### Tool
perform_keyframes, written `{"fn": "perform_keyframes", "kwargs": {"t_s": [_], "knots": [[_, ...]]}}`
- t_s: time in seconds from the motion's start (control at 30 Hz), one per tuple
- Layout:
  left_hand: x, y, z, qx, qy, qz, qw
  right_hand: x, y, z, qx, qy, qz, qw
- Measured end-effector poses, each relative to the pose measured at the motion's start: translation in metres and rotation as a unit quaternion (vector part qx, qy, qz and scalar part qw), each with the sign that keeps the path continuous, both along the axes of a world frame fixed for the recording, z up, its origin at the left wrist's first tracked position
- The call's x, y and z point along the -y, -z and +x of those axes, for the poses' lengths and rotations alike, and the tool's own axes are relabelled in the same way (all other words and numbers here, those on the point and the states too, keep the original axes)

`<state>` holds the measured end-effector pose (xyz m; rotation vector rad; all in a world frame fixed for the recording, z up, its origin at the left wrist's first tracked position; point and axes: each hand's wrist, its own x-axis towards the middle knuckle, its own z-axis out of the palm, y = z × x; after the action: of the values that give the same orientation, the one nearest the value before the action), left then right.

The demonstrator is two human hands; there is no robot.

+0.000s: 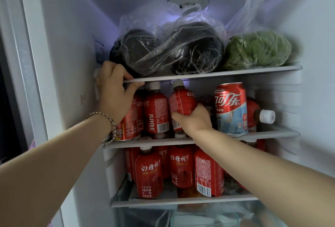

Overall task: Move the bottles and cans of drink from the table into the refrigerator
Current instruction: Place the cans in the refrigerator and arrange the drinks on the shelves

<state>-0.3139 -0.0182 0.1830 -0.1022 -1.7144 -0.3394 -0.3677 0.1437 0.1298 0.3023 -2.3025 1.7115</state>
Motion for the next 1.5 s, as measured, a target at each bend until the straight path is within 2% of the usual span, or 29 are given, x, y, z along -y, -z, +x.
{"fn": "perform_keyframes", "kwargs": {"t_s": [0.2, 0.33, 0.43, 0.57, 0.73, 0.97, 1.03, 1.13, 1.23, 1.4, 1.5], "knots": [[0.000, 0.001, -0.001, -0.009, 0.004, -0.004, 1.000, 0.003, 0.015, 0.029, -0.107, -0.010, 0.057, 0.993], [0.000, 0.002, -0.001, -0.011, 0.000, -0.010, 1.000, 0.017, 0.010, 0.034, -0.072, -0.077, 0.072, 0.992], [0.000, 0.002, 0.000, -0.006, 0.002, -0.009, 1.000, 0.038, 0.006, 0.037, -0.041, -0.128, 0.134, 0.982], [0.000, 0.001, 0.002, -0.001, 0.000, -0.015, 1.000, 0.062, -0.001, 0.025, 0.012, -0.066, 0.219, 0.973], [0.000, 0.002, -0.001, -0.013, -0.003, -0.025, 1.000, 0.061, -0.003, 0.003, 0.019, -0.070, 0.261, 0.963], [0.001, 0.002, -0.001, 0.004, 0.021, -0.011, 1.000, 0.032, -0.021, -0.012, -0.004, -0.110, 0.437, 0.893], [0.001, 0.002, -0.001, 0.001, 0.016, -0.013, 1.000, 0.025, -0.023, -0.027, -0.059, -0.058, 0.469, 0.879], [0.002, 0.003, -0.001, -0.007, 0.005, -0.019, 1.000, 0.017, -0.018, -0.047, -0.093, 0.047, 0.510, 0.854], [0.002, 0.005, -0.002, -0.012, 0.006, -0.017, 1.000, 0.025, -0.014, -0.063, -0.135, 0.067, 0.560, 0.815], [0.003, 0.003, -0.004, -0.011, 0.018, -0.023, 1.000, 0.031, -0.015, -0.071, -0.179, 0.093, 0.539, 0.818], [0.005, 0.004, -0.005, -0.024, -0.003, -0.026, 0.999, 0.032, -0.012, -0.068, -0.186, 0.098, 0.447, 0.869]]}}
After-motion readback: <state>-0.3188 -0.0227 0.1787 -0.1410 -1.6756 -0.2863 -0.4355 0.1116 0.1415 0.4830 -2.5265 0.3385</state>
